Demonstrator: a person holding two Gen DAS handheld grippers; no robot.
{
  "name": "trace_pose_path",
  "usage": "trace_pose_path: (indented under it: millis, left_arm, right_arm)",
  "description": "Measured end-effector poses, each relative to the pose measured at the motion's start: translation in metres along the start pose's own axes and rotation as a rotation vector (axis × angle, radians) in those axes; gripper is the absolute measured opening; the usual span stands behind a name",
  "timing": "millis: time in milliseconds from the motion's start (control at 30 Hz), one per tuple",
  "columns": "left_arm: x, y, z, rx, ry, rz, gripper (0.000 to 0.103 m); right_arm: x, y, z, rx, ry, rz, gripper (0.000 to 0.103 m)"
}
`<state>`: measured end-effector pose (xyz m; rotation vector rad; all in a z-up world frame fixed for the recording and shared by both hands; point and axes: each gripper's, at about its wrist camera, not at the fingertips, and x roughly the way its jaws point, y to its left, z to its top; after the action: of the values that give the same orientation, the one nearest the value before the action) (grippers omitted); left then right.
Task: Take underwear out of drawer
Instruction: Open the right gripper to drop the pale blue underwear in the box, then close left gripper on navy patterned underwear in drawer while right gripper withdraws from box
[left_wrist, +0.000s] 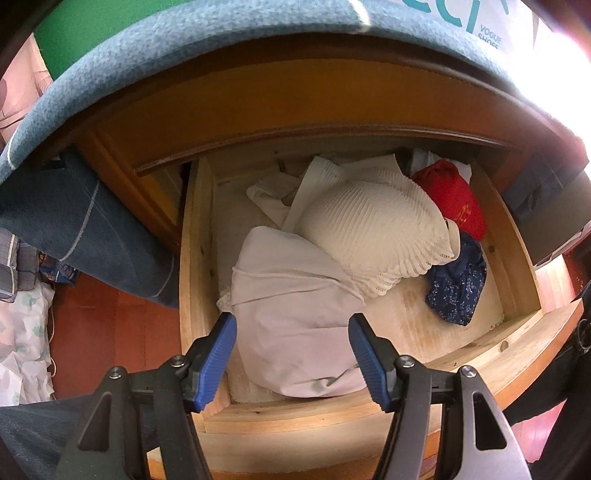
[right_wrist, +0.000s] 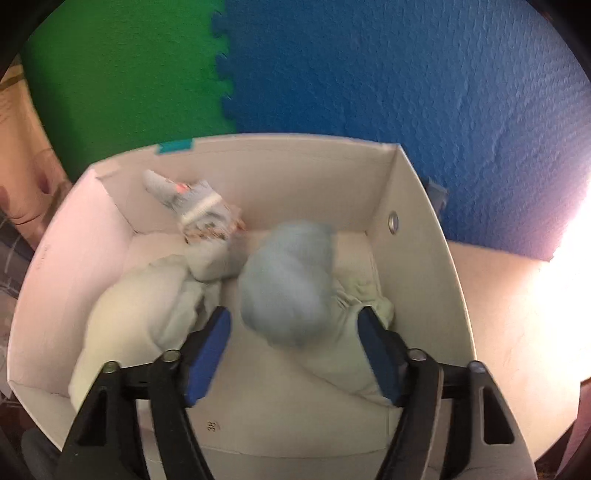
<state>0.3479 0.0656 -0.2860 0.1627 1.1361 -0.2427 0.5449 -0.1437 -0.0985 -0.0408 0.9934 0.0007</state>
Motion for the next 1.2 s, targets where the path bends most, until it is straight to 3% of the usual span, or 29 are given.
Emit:
trace_pose_path:
  millis: [100,300,467,633,733,900,1067,1200]
  left_arm:
    - [-0.001,-0.001,-0.002,0.009,-0.011,0.000,0.065]
    - [-0.008,-0.011,0.005,0.016,-0.037,-0.087,0.064]
    - [-0.004,-0.038,0.021,-0.020,-0.053,-0.085,0.064]
    - [0.016,-0.089,0.026,0.055,0.030,-0.144,0.065]
    - [0.032,-0.118,0.027,0.050,0.098,-0.219,0.065]
    - [0.052,-0.149,0.037,0.060,0.215,-0.229,0.064]
    - [0.076,-0.160,0.050,0.039,0.353,-0.173,0.064]
    - [0.095,-0.172,0.060,0.082,0.451,-0.119,0.064]
  right_arm:
    - [-0.020,0.002,-0.003,-0.016,-0.088,-0.001,0.089]
    - [-0.094,-0.019,-0.027,0.030,-0.368,0.032,0.102]
    - [-0.132,-0.047,-0.054,0.080,-0.497,0.065,0.102]
    - [-0.154,-0.084,-0.085,0.162,-0.573,0.100,0.102]
    - [-0.154,-0.101,-0.100,0.181,-0.584,0.102,0.102]
    - [-0.145,-0.126,-0.135,0.200,-0.598,0.100,0.102]
    - [-0.133,-0.146,-0.159,0.219,-0.656,0.081,0.102]
    - [-0.119,-0.161,-0.184,0.257,-0.703,0.027,0.103]
